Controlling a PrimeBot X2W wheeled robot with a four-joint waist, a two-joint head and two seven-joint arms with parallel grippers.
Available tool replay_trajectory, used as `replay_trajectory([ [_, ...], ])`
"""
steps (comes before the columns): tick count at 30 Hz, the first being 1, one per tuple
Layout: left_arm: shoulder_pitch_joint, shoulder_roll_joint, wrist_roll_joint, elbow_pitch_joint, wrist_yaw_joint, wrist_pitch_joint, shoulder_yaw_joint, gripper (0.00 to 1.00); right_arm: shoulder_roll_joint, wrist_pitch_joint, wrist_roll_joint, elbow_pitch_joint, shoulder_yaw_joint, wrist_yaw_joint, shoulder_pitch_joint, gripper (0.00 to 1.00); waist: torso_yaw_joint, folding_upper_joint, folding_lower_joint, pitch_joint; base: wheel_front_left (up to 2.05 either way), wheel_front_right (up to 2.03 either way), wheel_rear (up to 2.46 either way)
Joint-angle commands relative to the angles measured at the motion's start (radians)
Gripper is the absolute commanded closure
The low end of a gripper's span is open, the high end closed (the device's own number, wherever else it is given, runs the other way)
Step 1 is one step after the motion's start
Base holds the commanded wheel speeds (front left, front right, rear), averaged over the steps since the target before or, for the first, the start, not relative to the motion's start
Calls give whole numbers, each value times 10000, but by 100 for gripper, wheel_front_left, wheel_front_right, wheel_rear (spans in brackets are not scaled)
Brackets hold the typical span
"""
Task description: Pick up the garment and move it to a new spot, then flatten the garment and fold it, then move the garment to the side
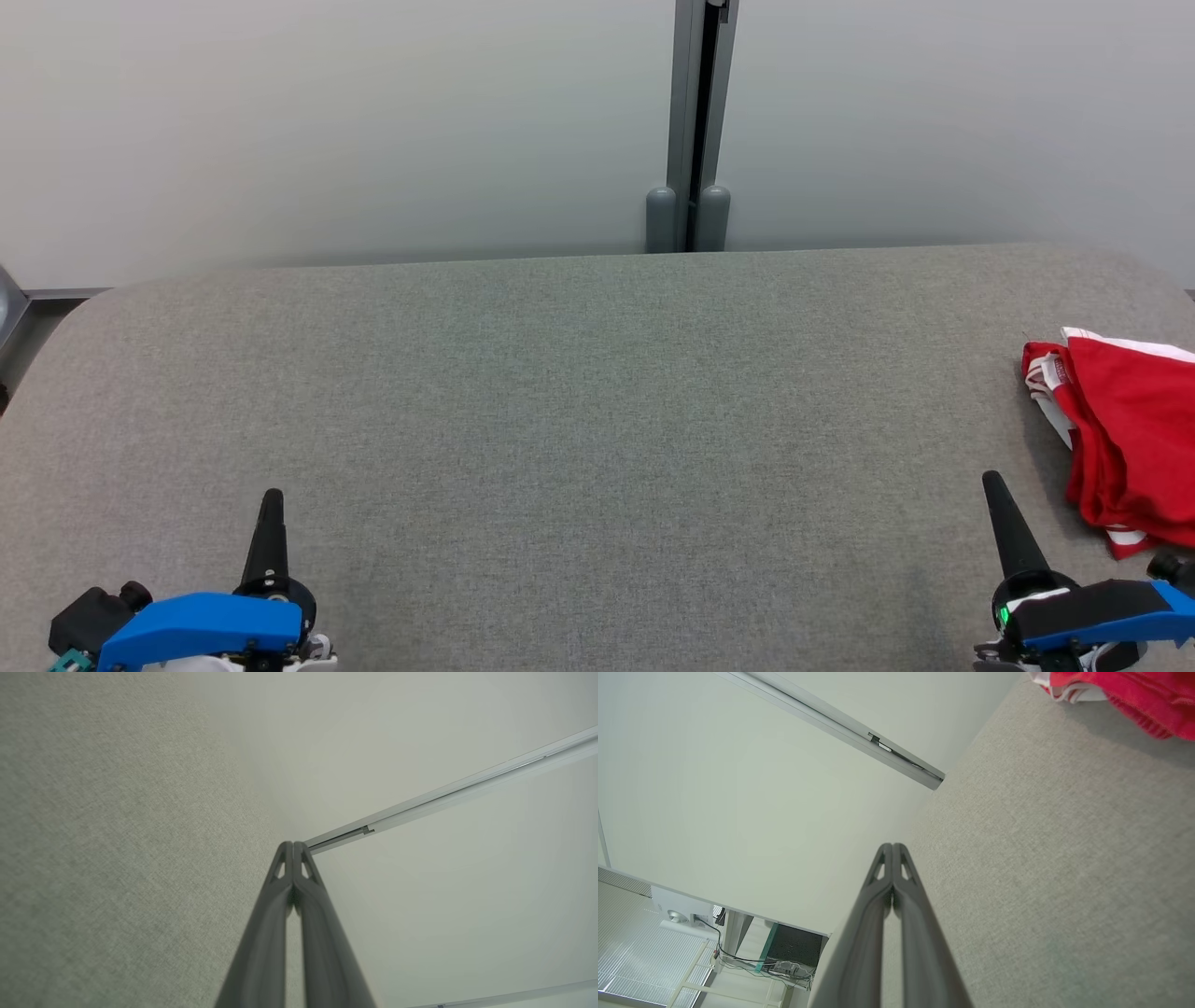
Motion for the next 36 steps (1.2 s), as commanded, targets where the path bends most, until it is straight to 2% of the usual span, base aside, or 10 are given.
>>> replay_trajectory([
  [1, -312, 0, -193, -148, -55, 61, 115, 100, -38, 27, 221, -57, -28, 3, -275, 100, 0, -1, 0, 2, 0, 0, 0],
  [36, -527, -226, -2874, -538, -107, 881, 607, 100, -36, 432, 3405, 223, -39, 3, -693, 100, -9, -1, -1, 89, 0, 0, 0],
])
